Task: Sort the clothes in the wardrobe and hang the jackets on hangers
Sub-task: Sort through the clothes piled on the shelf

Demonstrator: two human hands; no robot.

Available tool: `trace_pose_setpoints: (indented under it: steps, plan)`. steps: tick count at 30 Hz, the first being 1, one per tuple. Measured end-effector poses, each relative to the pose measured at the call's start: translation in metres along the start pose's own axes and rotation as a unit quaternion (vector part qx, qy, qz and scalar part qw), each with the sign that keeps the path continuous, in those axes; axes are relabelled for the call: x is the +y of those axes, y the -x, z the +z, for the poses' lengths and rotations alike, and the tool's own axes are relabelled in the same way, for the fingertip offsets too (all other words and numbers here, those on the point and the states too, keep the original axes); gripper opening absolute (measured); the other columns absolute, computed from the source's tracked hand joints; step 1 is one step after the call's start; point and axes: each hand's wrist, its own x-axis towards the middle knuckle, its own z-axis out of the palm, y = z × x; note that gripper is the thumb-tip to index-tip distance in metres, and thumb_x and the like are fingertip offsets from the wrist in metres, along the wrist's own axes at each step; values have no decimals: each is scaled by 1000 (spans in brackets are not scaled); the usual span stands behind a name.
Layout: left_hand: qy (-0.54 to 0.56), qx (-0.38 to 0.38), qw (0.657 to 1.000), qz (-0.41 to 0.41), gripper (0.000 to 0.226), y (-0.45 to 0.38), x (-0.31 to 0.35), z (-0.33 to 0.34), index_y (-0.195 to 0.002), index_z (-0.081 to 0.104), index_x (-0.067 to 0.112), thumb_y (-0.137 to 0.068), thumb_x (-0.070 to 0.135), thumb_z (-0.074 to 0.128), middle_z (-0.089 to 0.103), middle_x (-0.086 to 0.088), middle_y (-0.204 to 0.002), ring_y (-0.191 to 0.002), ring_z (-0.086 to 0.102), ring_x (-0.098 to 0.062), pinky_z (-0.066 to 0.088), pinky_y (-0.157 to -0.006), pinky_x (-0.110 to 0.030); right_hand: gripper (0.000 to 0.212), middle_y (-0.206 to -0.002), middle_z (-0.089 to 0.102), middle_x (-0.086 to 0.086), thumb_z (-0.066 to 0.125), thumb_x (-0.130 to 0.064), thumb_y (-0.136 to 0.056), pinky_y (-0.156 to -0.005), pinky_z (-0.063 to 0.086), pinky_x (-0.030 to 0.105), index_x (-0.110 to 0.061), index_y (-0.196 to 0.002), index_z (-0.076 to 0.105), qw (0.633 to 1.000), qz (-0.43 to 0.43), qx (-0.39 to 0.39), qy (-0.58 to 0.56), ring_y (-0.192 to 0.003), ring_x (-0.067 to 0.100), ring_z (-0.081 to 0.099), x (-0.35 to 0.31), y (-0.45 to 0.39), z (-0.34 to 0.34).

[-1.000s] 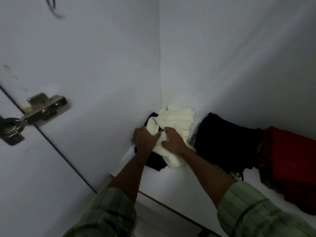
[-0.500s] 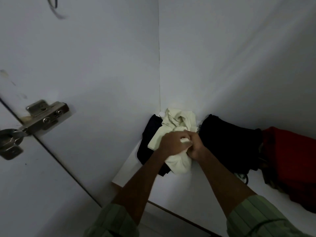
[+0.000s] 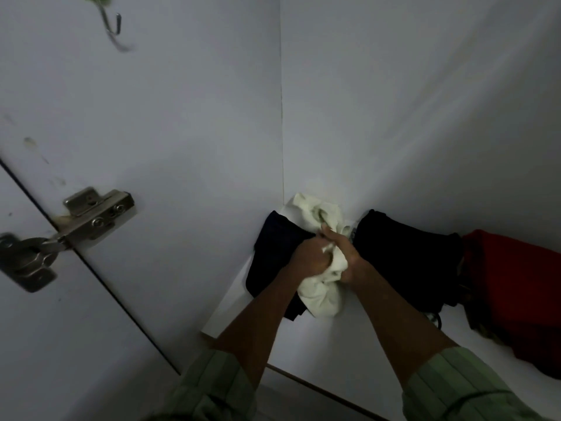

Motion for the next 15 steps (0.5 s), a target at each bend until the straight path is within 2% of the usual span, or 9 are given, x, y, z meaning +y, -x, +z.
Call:
trace_pose_setpoints:
  steps: [1,2,4,6,8,9,11,13,15]
  plan:
    - [112,32,990,74,50,1,-12,19,-125,70,6,-83,32,79,71,-12,-115,-116,64,-21,46,-103,-26,36,-73,70,12,82,-40,-80,-70,57,36,-7,-86,70,1000,-6,7,0,-65,22,70,-6,4,-1]
    - [106,-46,990,79,51,14,-16,18,-129,65,-2,-90,30,69,67,-20,-123,-121,61,-28,44,-107,-35,27,-72,66,11,76,-32,-87,-65,54,33,-7,-84,67,1000,-6,24,16,-61,21,67,-10,5,-4]
    - [-66,-162,981,85,35,24,-3,3,-123,69,0,-100,24,57,70,-16,-119,-114,64,-24,47,-105,-40,16,-79,59,13,60,-17,-100,-61,50,27,-4,-94,65,994,-9,96,61,-65,22,62,-11,8,-6]
    - [-24,-254,967,18,23,19,0,-7,-105,77,3,-99,21,63,75,-8,-103,-100,68,-18,51,-104,-44,21,-84,61,14,50,-12,-102,-60,49,28,1,-112,65,976,-34,194,88,-71,25,60,-1,1,-10]
    - [-64,-120,991,-18,21,9,-6,-15,-90,80,16,-88,33,69,77,-2,-94,-90,71,-20,55,-92,-45,29,-89,64,13,51,-9,-100,-66,49,30,3,-123,63,967,-45,232,93,-76,26,62,5,1,-8]
    - [-154,-22,988,-8,21,7,-10,-20,-95,79,24,-83,37,69,75,0,-100,-95,69,-22,54,-89,-43,30,-89,63,11,52,-9,-99,-71,49,31,4,-125,62,965,-45,240,96,-76,24,61,6,2,-7]
    - [-312,127,940,-47,46,5,-23,-32,-120,68,29,-76,41,74,62,-6,-124,-114,59,-29,49,-97,-45,31,-85,60,8,54,-9,-100,-72,48,30,4,-127,62,965,-43,239,102,-72,20,58,7,1,-7]
    - [-338,141,924,-111,73,3,-40,-49,-134,54,19,-72,50,79,52,-11,-135,-123,54,-33,46,-101,-48,30,-87,61,9,53,-10,-100,-72,49,30,4,-126,63,966,-46,237,96,-77,23,60,7,-1,-8]
    - [-274,88,943,-169,93,-1,-47,-56,-136,51,12,-63,58,85,54,-13,-136,-123,57,-35,50,-100,-51,30,-96,63,13,54,-10,-100,-82,51,34,3,-125,63,966,-46,235,97,-86,27,62,8,2,-8]
